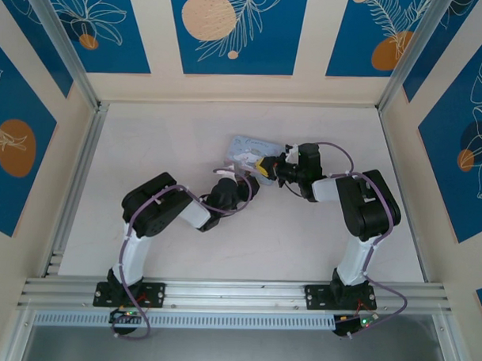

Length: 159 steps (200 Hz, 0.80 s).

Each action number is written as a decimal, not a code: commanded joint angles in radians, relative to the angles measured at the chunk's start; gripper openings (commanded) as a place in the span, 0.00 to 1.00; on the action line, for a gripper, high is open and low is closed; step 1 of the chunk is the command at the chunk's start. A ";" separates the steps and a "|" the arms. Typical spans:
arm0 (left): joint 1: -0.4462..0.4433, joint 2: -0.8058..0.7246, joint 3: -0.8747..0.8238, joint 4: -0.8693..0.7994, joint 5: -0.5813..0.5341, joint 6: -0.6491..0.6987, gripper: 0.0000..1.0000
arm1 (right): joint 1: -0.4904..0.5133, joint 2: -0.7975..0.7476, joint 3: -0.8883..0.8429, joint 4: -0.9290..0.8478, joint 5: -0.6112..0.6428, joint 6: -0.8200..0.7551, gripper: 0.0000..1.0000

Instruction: Unlock a padlock with a key

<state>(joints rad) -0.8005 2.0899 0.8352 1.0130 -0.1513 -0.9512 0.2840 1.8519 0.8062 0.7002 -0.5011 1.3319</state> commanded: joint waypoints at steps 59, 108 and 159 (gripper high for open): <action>0.001 0.055 0.028 0.046 -0.013 -0.062 0.35 | 0.002 0.055 -0.015 -0.076 0.010 0.018 0.00; 0.001 0.059 0.030 0.049 -0.031 -0.066 0.24 | 0.001 0.058 -0.019 -0.071 0.007 0.018 0.00; 0.002 0.052 0.035 0.031 -0.025 -0.066 0.06 | -0.007 0.054 -0.018 -0.064 0.001 0.021 0.00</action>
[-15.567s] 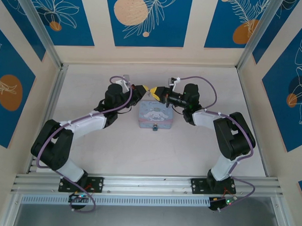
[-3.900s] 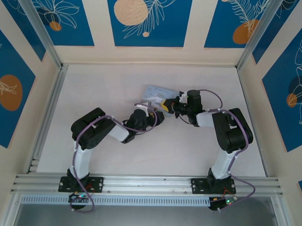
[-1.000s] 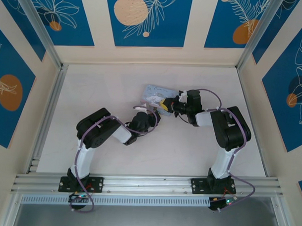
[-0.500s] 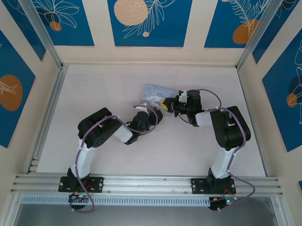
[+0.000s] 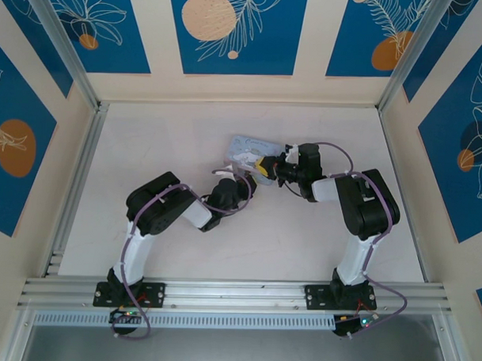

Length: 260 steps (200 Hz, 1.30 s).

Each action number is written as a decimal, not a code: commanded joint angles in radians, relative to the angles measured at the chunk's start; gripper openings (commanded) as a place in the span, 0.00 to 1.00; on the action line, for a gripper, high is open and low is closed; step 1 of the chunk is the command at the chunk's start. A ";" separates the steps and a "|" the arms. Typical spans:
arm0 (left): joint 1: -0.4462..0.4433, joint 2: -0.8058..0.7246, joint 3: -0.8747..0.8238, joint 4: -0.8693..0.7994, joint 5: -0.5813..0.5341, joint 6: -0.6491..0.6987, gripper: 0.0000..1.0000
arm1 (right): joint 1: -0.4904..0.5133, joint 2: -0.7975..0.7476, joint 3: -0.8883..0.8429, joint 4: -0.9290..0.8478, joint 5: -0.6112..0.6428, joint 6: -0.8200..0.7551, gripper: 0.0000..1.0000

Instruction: Unlock a padlock with a key

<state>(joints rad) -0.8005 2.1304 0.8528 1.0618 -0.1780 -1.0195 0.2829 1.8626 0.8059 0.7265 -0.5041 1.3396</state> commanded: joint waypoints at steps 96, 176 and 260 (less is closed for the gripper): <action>0.058 -0.165 0.063 -0.430 0.267 -0.031 0.00 | -0.050 -0.169 -0.011 -0.191 -0.051 -0.045 0.00; 0.164 -0.259 0.073 -0.583 0.477 -0.063 0.00 | -0.054 -0.528 -0.328 -0.279 -0.004 -0.070 0.00; 0.185 -0.312 0.000 -0.431 0.477 -0.221 0.00 | 0.081 -0.574 -0.481 -0.161 0.162 0.030 0.00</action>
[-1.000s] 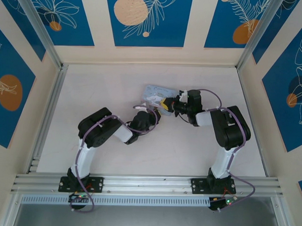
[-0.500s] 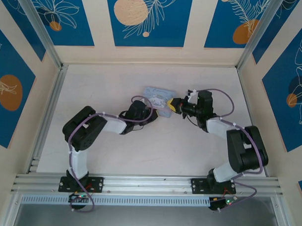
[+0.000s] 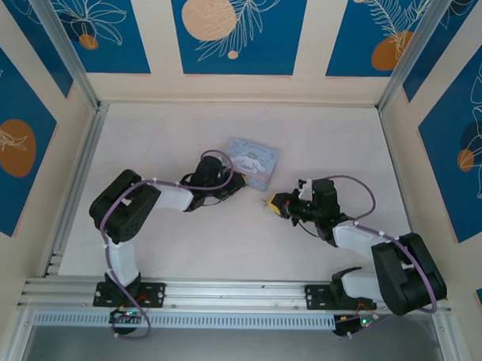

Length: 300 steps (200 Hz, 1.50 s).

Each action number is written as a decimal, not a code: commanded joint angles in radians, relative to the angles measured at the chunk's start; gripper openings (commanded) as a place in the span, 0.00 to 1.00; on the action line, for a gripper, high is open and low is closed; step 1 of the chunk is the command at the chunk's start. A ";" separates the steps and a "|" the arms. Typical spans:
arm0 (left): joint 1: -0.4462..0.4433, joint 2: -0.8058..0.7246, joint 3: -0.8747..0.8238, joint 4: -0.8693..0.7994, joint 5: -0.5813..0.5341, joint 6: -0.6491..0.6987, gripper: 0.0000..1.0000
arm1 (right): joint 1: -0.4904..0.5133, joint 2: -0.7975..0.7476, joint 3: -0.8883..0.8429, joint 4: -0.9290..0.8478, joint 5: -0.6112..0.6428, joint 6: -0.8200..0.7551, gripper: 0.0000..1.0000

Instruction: Unlock a padlock with a key

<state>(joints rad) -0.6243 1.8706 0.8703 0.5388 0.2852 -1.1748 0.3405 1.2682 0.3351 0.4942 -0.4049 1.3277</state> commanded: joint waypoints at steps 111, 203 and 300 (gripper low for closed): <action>0.008 -0.139 -0.019 0.155 -0.016 -0.163 0.00 | 0.083 0.124 0.041 0.265 0.166 0.192 0.00; -0.021 -0.085 -0.031 0.302 -0.034 -0.251 0.00 | 0.088 0.159 0.071 0.360 0.236 0.260 0.00; -0.055 -0.051 -0.026 0.358 -0.078 -0.286 0.00 | 0.090 0.195 0.090 0.443 0.282 0.308 0.00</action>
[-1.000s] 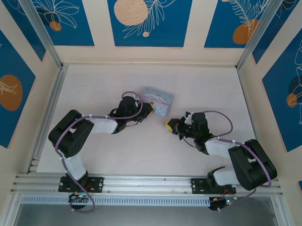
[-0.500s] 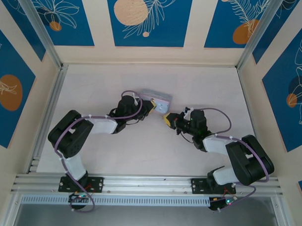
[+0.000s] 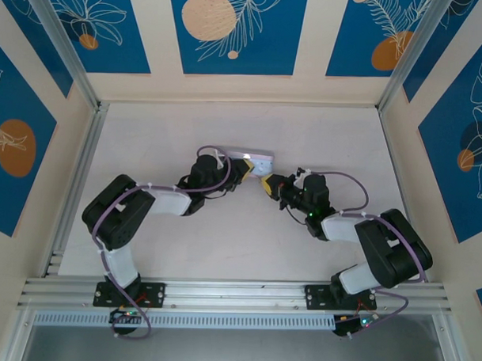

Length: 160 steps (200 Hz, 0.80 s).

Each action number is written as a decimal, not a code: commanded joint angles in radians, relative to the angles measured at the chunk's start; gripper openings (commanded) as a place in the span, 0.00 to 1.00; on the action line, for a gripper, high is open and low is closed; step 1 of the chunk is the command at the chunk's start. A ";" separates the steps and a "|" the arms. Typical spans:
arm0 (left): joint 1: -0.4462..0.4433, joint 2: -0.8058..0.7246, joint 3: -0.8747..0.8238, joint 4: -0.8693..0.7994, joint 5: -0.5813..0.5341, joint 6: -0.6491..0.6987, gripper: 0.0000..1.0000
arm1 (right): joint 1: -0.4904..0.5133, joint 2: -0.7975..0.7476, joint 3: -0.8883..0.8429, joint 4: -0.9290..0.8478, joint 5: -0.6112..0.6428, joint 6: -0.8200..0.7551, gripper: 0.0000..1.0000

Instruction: Unlock a padlock with a key

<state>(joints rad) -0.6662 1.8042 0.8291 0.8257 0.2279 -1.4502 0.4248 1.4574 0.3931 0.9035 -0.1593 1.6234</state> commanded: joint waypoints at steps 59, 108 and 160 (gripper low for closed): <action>-0.019 0.033 0.015 0.098 -0.028 -0.032 0.00 | 0.005 0.045 0.054 0.057 0.050 0.032 0.00; -0.020 0.032 0.014 0.101 -0.030 -0.031 0.00 | 0.003 0.071 0.046 0.082 0.061 0.045 0.00; -0.021 0.035 0.011 0.099 -0.029 -0.032 0.00 | 0.000 0.084 0.055 0.082 0.058 0.048 0.00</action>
<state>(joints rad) -0.6777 1.8305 0.8291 0.8757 0.2089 -1.4696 0.4244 1.5257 0.4267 0.9581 -0.1295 1.6585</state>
